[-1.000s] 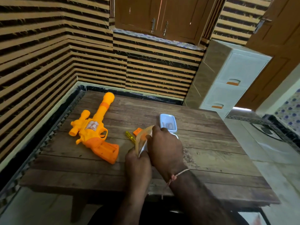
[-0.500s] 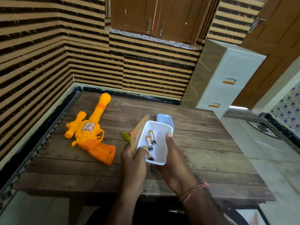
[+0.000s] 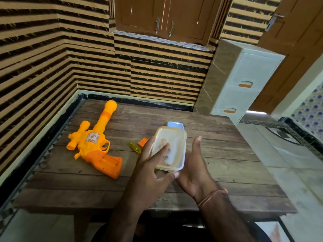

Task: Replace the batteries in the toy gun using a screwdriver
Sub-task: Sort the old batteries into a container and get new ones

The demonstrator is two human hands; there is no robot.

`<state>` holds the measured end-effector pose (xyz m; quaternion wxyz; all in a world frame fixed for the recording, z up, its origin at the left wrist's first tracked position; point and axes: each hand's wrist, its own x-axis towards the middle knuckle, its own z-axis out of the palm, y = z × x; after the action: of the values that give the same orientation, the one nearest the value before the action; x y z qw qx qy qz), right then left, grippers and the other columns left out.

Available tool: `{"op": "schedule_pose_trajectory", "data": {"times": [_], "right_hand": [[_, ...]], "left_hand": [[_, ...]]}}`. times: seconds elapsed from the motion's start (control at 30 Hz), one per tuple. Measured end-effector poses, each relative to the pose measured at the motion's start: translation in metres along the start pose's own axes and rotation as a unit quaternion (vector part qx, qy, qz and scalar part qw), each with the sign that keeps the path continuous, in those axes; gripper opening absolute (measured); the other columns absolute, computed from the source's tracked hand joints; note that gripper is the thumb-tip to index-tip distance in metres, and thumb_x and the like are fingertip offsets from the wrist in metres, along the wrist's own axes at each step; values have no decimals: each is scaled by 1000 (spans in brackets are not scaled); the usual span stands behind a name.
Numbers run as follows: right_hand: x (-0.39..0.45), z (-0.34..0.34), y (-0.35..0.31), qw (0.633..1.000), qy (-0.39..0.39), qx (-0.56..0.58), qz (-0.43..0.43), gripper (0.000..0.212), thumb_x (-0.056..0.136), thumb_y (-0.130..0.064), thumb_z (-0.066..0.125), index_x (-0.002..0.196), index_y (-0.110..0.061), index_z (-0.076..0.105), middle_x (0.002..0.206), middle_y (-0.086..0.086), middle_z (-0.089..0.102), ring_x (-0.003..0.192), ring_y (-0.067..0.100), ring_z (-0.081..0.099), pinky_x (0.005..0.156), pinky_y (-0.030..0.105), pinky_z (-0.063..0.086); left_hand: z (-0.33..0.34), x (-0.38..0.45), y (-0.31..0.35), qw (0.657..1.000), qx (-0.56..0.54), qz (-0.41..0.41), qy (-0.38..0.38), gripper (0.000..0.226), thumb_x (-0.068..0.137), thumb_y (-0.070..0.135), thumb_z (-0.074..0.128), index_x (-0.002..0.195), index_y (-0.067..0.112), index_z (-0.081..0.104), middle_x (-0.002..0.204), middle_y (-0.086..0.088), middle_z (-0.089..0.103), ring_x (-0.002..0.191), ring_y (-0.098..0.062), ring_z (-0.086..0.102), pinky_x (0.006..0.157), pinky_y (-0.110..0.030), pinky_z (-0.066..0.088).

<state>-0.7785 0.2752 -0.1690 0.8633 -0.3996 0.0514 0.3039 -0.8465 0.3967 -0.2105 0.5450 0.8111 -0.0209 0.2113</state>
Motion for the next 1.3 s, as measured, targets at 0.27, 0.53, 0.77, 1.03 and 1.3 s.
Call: {"op": "schedule_pose_trajectory", "data": {"times": [0.27, 0.53, 0.77, 1.03, 1.3], "right_hand": [[1, -1, 14, 990, 64, -108, -57, 39, 99, -28, 49, 123, -1, 61, 116, 23, 68, 109, 36, 65, 99, 49, 49], [-10, 7, 22, 970, 31, -223, -88, 34, 96, -21, 53, 114, 6, 64, 108, 27, 69, 100, 39, 66, 86, 45, 57], [-18, 13, 32, 925, 103, -351, -104, 60, 95, -53, 46, 84, -2, 74, 79, 13, 76, 79, 33, 73, 65, 34, 56], [-7, 16, 47, 829, 280, -451, -176, 65, 100, -50, 31, 83, 0, 69, 87, 17, 72, 83, 31, 68, 75, 37, 55], [8, -11, 17, 833, 269, -443, -196, 84, 81, -77, 39, 79, 2, 68, 78, 18, 72, 74, 34, 70, 70, 54, 57]], "left_hand": [[7, -1, 9, 990, 119, -44, -63, 79, 79, 51, 68, 150, 37, 36, 162, 25, -2, 147, 6, 9, 118, -25, 25], [-6, 16, 1, 954, -87, -238, 159, 42, 93, 56, 52, 86, 21, 74, 84, 2, 76, 84, -17, 71, 73, -31, 54], [-7, 15, -15, 933, -90, -314, 151, 47, 98, 52, 48, 76, 17, 70, 82, -2, 74, 84, -24, 70, 86, -43, 56], [2, 13, -1, 936, -87, -307, 146, 49, 100, 48, 45, 83, 9, 69, 83, -6, 73, 85, -27, 69, 80, -40, 54], [6, 11, 7, 940, -140, -282, 133, 61, 82, 69, 50, 79, 10, 68, 72, 5, 71, 71, -17, 66, 75, -43, 54]]}}
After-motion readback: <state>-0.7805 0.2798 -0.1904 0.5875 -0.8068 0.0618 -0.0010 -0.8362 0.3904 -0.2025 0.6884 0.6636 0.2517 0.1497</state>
